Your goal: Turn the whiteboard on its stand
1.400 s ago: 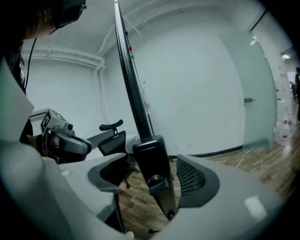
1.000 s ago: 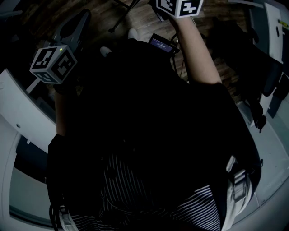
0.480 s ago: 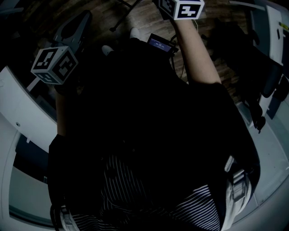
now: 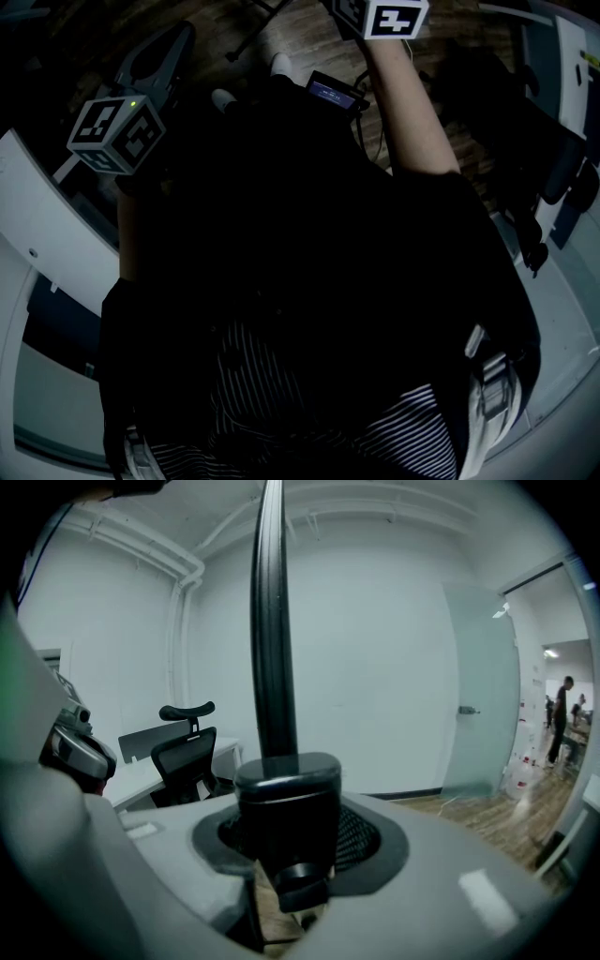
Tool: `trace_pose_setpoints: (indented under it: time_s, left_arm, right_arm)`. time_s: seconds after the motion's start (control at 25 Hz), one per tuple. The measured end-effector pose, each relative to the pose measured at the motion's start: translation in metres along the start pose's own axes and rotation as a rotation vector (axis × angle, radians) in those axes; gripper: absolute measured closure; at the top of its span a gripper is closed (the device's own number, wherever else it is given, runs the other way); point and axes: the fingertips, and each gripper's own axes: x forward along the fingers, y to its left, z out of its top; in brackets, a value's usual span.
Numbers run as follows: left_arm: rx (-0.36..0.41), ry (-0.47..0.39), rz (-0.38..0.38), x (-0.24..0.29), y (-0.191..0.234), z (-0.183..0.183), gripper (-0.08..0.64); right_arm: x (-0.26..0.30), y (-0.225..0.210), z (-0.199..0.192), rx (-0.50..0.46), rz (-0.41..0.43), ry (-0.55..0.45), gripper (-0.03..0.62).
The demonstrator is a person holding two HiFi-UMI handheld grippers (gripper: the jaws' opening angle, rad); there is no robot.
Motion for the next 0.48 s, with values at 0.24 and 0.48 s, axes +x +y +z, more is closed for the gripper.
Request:
trace_pose_setpoints:
  time_s: [0.24, 0.48]
  left_arm:
    - [-0.011, -0.001, 0.006, -0.029, 0.007, -0.013, 0.558]
    - [-0.011, -0.012, 0.011, -0.044, 0.009, -0.017, 0.558]
  right_arm:
    - [-0.009, 0.035, -0.010, -0.001, -0.017, 0.000, 0.425]
    - [-0.032, 0.072, -0.023, -0.007, -0.007, 0.016, 0.425]
